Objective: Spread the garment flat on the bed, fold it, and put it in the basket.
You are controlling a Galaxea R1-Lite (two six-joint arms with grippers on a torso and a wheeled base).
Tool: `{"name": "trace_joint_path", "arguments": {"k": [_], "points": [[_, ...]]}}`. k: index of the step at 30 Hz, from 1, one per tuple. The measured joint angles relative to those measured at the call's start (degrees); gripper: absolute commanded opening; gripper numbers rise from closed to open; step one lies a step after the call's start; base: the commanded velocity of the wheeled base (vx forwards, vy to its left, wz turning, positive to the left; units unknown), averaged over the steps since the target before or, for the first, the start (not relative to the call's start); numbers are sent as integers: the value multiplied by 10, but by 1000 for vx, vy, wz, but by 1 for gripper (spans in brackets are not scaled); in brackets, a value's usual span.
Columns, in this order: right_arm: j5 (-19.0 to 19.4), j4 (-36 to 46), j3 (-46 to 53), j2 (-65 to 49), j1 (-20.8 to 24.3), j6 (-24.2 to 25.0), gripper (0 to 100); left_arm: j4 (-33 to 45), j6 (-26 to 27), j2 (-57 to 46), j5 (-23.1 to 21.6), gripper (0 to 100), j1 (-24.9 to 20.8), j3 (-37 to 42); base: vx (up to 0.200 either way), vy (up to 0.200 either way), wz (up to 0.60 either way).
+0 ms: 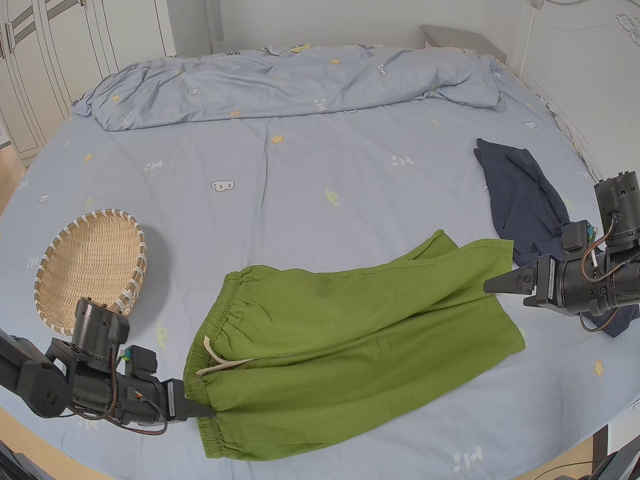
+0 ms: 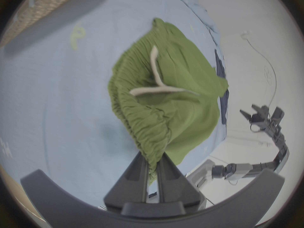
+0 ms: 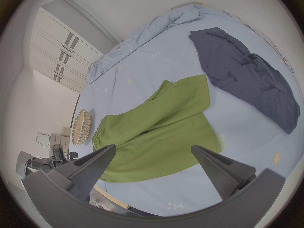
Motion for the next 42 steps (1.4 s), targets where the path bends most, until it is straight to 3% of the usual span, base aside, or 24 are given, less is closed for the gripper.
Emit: {"name": "trace_joint_path", "arguments": {"k": [8, 17, 21, 25, 30, 36, 42], "points": [[104, 21, 17, 24, -101, -38, 100, 49, 51, -28, 1, 0, 111, -23, 0, 0, 0], [192, 20, 86, 74, -174, -92, 100, 56, 61, -39, 1, 0, 134, -29, 0, 0, 0], [203, 7, 107, 107, -182, -107, 100, 55, 62, -41, 1, 0, 135, -30, 0, 0, 0], [210, -61, 129, 139, -181, -111, 100, 55, 62, -41, 1, 0, 136, -30, 0, 0, 0], [251, -144, 161, 180, -175, -113, 100, 54, 63, -42, 1, 0, 135, -31, 0, 0, 0], [270, -160, 174, 211, -171, -113, 100, 54, 63, -41, 1, 0, 134, -36, 0, 0, 0], [316, -159, 176, 221, -173, -112, 100, 54, 63, -39, 1, 0, 134, -37, 0, 0, 0]]}}
